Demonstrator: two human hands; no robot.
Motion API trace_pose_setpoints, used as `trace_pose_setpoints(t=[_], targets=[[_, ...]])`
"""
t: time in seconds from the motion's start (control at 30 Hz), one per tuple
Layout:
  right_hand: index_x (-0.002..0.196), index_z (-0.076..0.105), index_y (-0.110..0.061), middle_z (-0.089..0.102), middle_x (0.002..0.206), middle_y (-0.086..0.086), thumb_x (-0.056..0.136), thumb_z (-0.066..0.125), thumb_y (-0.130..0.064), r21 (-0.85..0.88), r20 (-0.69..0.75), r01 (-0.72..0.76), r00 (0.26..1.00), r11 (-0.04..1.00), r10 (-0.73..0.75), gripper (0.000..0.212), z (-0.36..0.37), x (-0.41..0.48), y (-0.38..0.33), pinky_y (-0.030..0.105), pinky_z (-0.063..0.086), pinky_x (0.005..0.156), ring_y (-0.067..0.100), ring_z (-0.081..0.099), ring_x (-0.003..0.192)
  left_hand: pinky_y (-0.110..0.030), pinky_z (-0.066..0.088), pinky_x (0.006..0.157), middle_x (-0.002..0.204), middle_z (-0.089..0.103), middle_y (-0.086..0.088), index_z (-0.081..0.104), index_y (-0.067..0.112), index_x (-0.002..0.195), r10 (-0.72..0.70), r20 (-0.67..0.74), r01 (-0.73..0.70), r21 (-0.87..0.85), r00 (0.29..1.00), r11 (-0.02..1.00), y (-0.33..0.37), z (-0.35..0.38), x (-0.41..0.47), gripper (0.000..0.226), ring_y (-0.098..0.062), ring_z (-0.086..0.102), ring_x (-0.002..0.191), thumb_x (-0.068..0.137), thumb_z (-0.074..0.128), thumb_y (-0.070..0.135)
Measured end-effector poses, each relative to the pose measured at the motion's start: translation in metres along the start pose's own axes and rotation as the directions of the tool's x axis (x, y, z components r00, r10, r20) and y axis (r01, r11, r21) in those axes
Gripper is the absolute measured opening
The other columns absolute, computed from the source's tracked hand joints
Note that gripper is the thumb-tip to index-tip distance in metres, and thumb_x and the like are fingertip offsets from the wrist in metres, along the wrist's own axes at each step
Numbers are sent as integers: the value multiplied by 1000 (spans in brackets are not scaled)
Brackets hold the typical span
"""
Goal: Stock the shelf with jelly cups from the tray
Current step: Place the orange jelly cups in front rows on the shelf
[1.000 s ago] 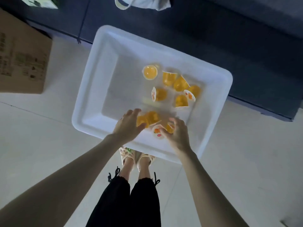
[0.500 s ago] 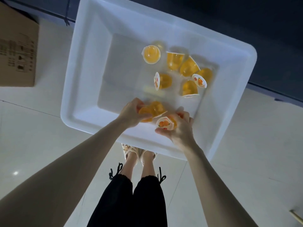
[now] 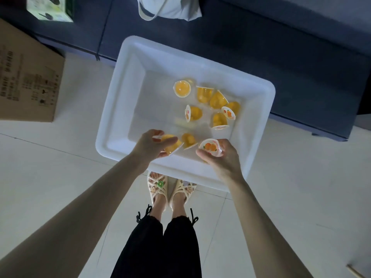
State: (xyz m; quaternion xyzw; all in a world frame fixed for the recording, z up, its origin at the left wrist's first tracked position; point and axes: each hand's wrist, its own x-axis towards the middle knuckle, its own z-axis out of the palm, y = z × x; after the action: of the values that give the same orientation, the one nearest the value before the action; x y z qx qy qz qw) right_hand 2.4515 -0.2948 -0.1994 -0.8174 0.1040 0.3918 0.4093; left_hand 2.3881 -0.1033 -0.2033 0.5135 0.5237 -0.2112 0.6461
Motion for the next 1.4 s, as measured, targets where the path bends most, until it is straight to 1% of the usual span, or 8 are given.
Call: trace_pose_setpoints(t=[0.27, 0.57, 0.67, 0.8, 1.03, 1.2, 1.3, 1.4], targets=[[101, 57, -13, 67, 84, -7, 75, 78, -8, 380, -13, 59, 998, 923, -59, 33, -41, -88, -91, 26, 56, 79, 4, 66, 76, -25, 57, 78, 98, 64, -12, 57, -5, 103, 94, 150, -29, -389, 984, 921, 54, 0, -127, 29, -15, 67, 86, 87, 64, 18], [111, 59, -13, 69, 101, 7, 83, 71, -25, 433, -142, 317, 949, 844, -283, 33, -114, -208, -218, 39, 57, 84, 20, 70, 85, -31, 52, 93, 91, 71, -6, 59, 0, 104, 423, 189, -237, -599, 886, 765, 143, 5, -291, 28, -16, 68, 93, 81, 66, 15], [110, 59, -11, 65, 102, 4, 85, 69, -22, 442, -195, 452, 891, 775, -409, 30, -140, -241, -263, 32, 58, 80, 16, 68, 90, -34, 45, 101, 86, 69, 1, 64, 7, 91, 552, 193, -362, -575, 811, 734, 177, 6, -339, 7, -11, 65, 93, 87, 62, 12], [106, 62, -12, 65, 97, -3, 86, 68, -17, 424, -285, 608, 793, 671, -538, 22, -171, -272, -320, 18, 55, 69, 1, 66, 83, -32, 44, 100, 98, 67, 5, 66, 17, 97, 703, 149, -545, -529, 696, 651, 224, 6, -391, 27, -9, 61, 100, 76, 68, 33], [114, 60, -12, 61, 108, -3, 85, 69, -15, 342, -432, 792, 610, 505, -664, 30, -220, -313, -397, 27, 59, 70, 11, 64, 97, -22, 47, 76, 98, 69, 5, 67, 18, 106, 872, -19, -813, -374, 488, 447, 302, 2, -453, 21, -10, 61, 89, 89, 62, 28], [106, 59, -16, 58, 100, -11, 89, 64, -18, 181, -511, 885, 458, 429, -728, 19, -248, -331, -450, 28, 59, 68, 9, 62, 93, -31, 54, 82, 105, 68, -3, 56, 13, 115, 925, -129, -905, -291, 358, 309, 365, 4, -484, 40, -16, 65, 92, 80, 74, 16], [107, 59, -20, 60, 107, -2, 91, 62, -22, 68, -540, 916, 367, 395, -757, 16, -261, -330, -478, 23, 58, 66, 13, 62, 95, -15, 49, 73, 103, 62, 7, 51, 22, 118, 963, -133, -970, -97, 235, 223, 400, 4, -496, 50, -9, 62, 93, 76, 77, 14], [108, 59, -22, 57, 116, 2, 92, 60, -28, -66, -540, 927, 278, 370, -794, 17, -272, -325, -502, 28, 58, 72, 16, 60, 102, -30, 55, 82, 104, 65, 5, 57, 25, 105, 988, -81, -991, -4, 135, 135, 436, 2, -496, 43, -16, 64, 96, 72, 80, 13]])
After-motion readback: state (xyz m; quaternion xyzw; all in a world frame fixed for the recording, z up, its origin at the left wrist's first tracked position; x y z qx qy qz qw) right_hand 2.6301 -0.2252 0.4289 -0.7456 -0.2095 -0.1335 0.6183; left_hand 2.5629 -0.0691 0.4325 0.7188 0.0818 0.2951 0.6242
